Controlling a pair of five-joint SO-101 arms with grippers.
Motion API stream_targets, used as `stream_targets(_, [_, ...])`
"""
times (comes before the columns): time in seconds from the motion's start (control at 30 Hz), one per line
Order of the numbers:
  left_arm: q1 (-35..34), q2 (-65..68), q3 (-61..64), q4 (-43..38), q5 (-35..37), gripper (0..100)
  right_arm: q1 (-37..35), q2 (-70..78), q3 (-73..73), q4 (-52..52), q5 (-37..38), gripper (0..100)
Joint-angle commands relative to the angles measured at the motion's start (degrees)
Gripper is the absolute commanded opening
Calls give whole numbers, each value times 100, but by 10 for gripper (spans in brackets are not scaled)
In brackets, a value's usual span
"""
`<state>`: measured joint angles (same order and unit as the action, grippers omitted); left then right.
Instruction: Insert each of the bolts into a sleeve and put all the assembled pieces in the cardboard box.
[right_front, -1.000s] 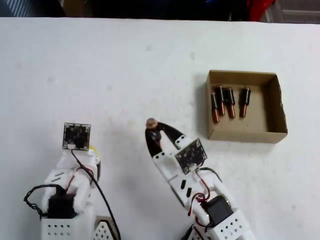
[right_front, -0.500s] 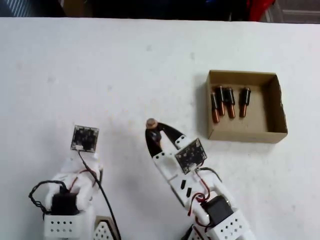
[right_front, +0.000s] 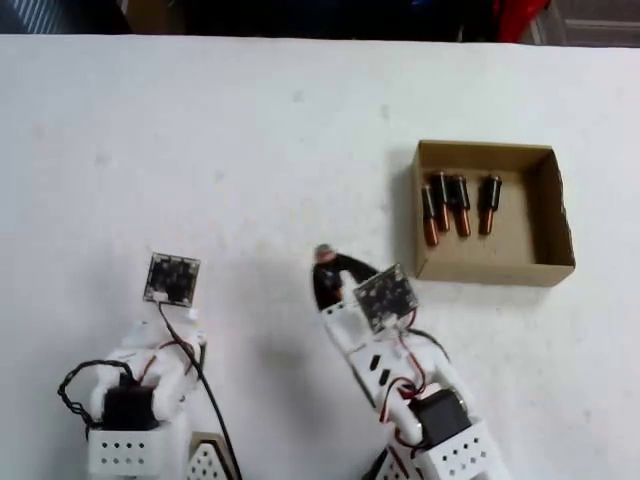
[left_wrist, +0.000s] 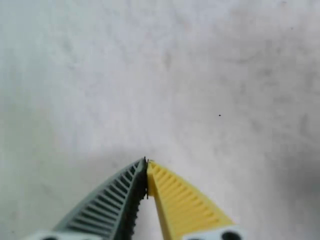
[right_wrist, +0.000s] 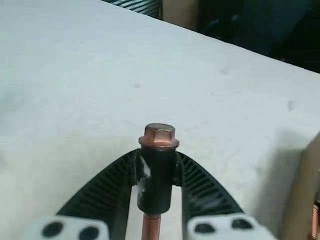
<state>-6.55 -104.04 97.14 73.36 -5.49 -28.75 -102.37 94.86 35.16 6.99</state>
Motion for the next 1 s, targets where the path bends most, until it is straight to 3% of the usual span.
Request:
stream_targets(0.0, [-48,-40,-9,44,-62,23,541,-66,-589,312,70,17])
stream_targets(0.27, [-48,-40,-9,44,-70,23,1640,-40,-2171,1815,88,17])
stream_targets(0.43, [-48,-40,-9,44,-70,23,2167,277,-3174,2088,466,17])
stream_targets(0.77, [-48,-40,-9,44,-70,23,3011,3899,-5125,2000,484,21])
stream_targets(0.97, [-48,-40,-9,44,-70,23,3626,6035,-5978,1235,484,21])
